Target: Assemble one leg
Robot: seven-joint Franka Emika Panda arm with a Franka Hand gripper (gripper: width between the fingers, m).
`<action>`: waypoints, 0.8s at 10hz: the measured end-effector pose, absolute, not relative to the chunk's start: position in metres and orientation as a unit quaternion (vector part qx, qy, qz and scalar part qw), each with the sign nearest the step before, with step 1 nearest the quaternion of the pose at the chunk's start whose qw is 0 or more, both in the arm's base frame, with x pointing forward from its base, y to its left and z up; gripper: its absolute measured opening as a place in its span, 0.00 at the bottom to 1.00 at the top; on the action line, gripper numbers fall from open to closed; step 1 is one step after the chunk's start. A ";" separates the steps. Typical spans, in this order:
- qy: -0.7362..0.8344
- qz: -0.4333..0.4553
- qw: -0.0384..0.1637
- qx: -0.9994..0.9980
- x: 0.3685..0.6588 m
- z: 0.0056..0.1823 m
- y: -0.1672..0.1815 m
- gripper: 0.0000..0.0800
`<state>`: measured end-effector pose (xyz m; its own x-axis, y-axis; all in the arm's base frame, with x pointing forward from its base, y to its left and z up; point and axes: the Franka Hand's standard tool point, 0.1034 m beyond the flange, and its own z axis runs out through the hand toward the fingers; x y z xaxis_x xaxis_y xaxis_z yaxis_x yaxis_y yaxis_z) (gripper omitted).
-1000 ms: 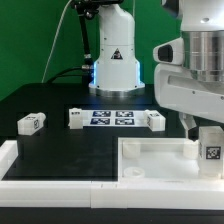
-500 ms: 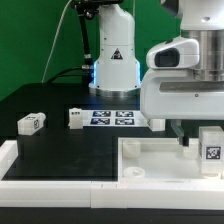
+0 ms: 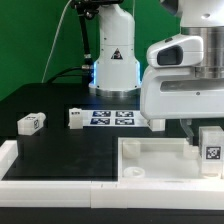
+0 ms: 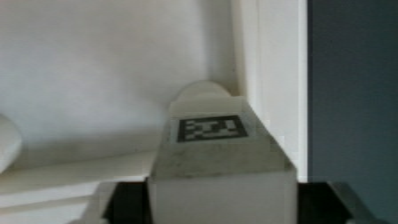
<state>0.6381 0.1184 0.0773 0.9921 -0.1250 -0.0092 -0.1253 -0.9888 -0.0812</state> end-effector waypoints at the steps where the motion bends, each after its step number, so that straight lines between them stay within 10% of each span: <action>1: 0.079 0.003 0.041 -0.996 0.638 0.077 0.118 0.36; 8: 0.460 0.017 0.036 -0.887 0.638 0.076 0.116 0.36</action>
Offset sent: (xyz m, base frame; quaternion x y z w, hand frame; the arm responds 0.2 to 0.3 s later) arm -0.0044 -0.0063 0.0090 -0.0105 0.0066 0.4017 0.9157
